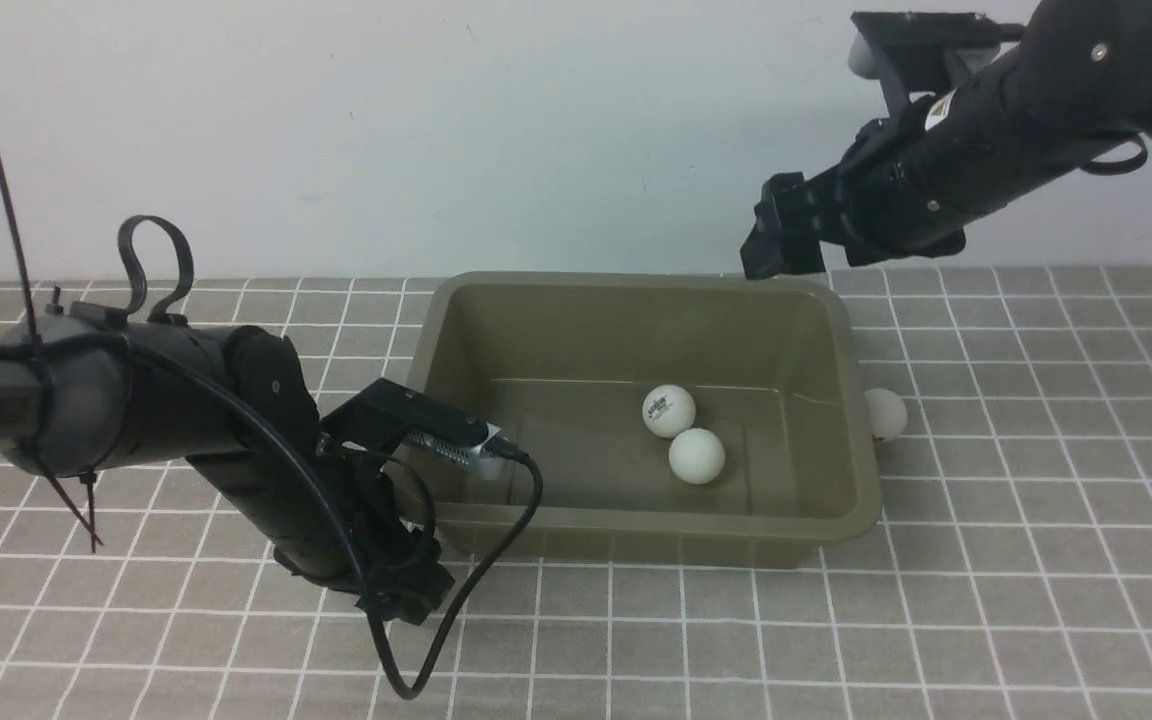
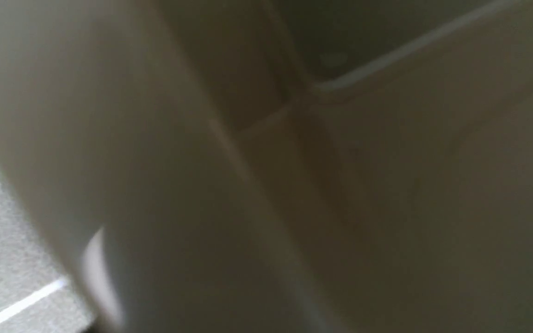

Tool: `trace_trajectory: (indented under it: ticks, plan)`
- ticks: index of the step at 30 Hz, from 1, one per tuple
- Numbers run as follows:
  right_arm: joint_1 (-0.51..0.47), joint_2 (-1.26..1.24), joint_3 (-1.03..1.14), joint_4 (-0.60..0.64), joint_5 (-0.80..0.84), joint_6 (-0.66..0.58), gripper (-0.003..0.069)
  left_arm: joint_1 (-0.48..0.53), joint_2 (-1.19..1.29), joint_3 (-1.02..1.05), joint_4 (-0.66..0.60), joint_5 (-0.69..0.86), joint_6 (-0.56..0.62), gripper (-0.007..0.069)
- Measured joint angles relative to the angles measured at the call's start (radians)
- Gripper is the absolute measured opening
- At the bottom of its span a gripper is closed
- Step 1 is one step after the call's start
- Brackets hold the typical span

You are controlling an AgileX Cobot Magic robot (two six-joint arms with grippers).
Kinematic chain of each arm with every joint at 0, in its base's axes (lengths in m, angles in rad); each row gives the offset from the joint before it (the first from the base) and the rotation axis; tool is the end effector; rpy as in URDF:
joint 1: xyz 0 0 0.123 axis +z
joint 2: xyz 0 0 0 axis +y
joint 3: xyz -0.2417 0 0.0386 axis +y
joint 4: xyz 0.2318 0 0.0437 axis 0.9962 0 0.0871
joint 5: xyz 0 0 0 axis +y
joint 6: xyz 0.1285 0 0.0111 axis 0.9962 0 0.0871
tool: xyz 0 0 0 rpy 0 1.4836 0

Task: Put the table tennis balls into the box on the grey coffee tablecloth.
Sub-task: 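Reach for and grasp a ping pong ball on the table beside the basket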

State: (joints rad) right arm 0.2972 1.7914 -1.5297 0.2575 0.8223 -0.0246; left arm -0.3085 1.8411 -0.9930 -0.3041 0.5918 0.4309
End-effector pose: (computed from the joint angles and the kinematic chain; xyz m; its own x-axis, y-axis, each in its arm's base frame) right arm 0.3718 0.1391 0.2273 -0.8438 -0.1021 -0.5269 -0.2617 0.9354 0.2379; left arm 0.2963 -0.1171 0.0771 -0.8522 0.4529 -0.2621 0.4941 0.8613 -0.1182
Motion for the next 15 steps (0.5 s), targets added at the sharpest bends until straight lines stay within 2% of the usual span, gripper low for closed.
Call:
trace_trajectory:
  ticks: [1,4,7,11,15]
  plan:
    - [-0.005,0.000,0.000,0.000,-0.001,0.005,0.0616,0.000,0.001,-0.001,0.000,0.000,0.002,0.0338]
    - [-0.030,0.000,0.000,0.001,-0.001,0.025,0.0610,0.000,0.003,-0.010,0.001,0.005,0.004,0.0342]
    - [-0.083,0.000,0.000,0.002,0.012,0.031,0.0604,0.000,-0.010,-0.035,0.023,0.079,-0.015,0.0342]
    - [-0.172,0.000,0.000,-0.003,0.058,0.035,0.0596,0.000,-0.090,-0.076,0.096,0.202,-0.118,0.0342]
    - [-0.200,0.000,0.000,-0.052,0.082,0.035,0.0592,0.001,-0.214,-0.116,0.163,0.288,-0.196,0.0342]
